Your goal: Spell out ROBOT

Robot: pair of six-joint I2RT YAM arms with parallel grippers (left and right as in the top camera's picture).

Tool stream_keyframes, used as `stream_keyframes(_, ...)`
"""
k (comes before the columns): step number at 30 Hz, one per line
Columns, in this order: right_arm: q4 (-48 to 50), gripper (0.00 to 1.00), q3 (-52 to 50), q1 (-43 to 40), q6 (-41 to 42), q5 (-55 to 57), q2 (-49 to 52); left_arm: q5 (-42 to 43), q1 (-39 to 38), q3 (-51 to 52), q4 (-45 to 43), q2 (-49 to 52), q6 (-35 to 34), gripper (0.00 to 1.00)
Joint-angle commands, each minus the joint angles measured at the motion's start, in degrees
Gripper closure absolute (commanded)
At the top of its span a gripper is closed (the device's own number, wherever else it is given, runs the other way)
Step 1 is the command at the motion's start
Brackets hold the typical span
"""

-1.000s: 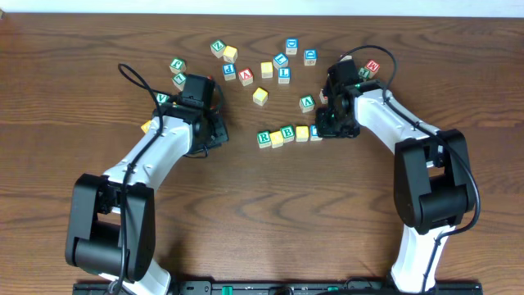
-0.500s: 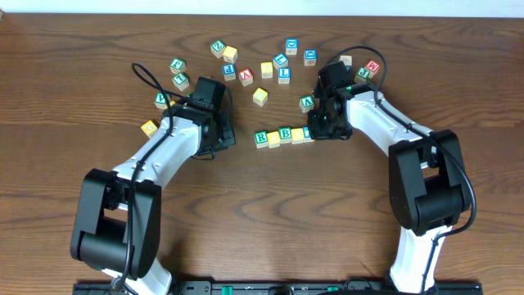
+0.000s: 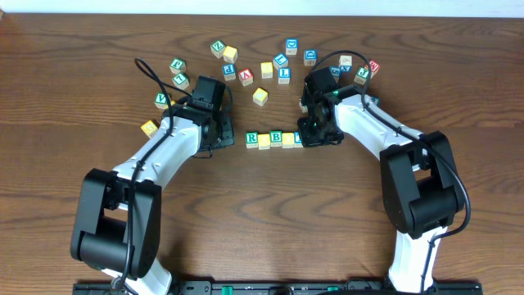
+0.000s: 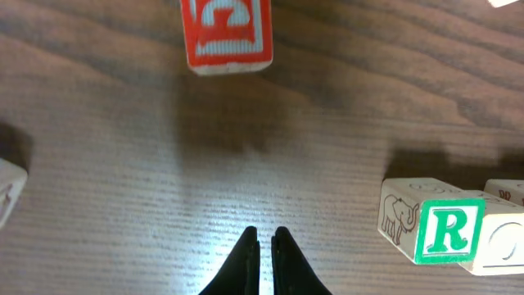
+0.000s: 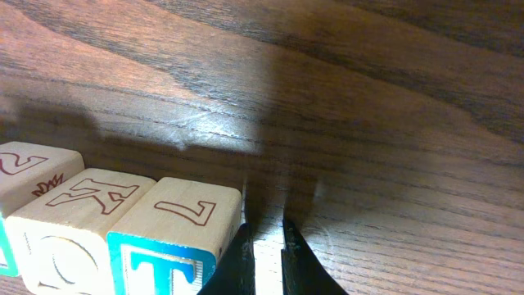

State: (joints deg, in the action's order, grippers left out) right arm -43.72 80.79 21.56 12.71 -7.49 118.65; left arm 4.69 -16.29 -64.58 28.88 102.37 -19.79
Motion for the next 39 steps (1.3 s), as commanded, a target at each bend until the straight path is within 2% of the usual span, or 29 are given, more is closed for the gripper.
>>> stream_keyframes(1, -0.5, 0.92, 0.0, 0.2, -0.8, 1.1, 0.5, -1.4, 0.0, 0.5, -1.2, 0.7, 2.2, 0.92)
stream_keyframes(9, -0.9, 0.89, 0.3, -1.5, 3.2, 1.5, -0.3, -0.8, 0.0, 0.5, -4.5, 1.5, 3.7, 0.92)
stream_keyframes(15, -3.0, 0.88, 2.6, -2.9, 3.0, 1.9, -3.3, -0.8, 0.4, 0.3, -6.9, 1.7, 6.1, 0.93)
stream_keyframes(21, -5.4, 0.87, 6.3, -1.9, 1.8, 2.8, -7.5, -0.8, 3.9, -4.2, -2.0, -0.6, 9.4, 0.92)
stream_keyframes(29, -3.5, 0.86, 6.7, 5.4, 1.8, -2.2, -8.6, -0.8, 11.6, -6.1, 2.7, -10.6, 9.9, 0.93)
stream_keyframes(33, -1.9, 0.84, 6.7, 9.8, 2.5, -1.9, -8.0, -0.9, 14.3, -6.1, 3.3, -11.5, 8.6, 0.92)
stream_keyframes(39, -0.3, 0.87, 6.6, 15.0, 4.6, -1.9, -5.2, -0.9, 16.0, -5.3, 3.9, -11.2, 4.4, 0.92)
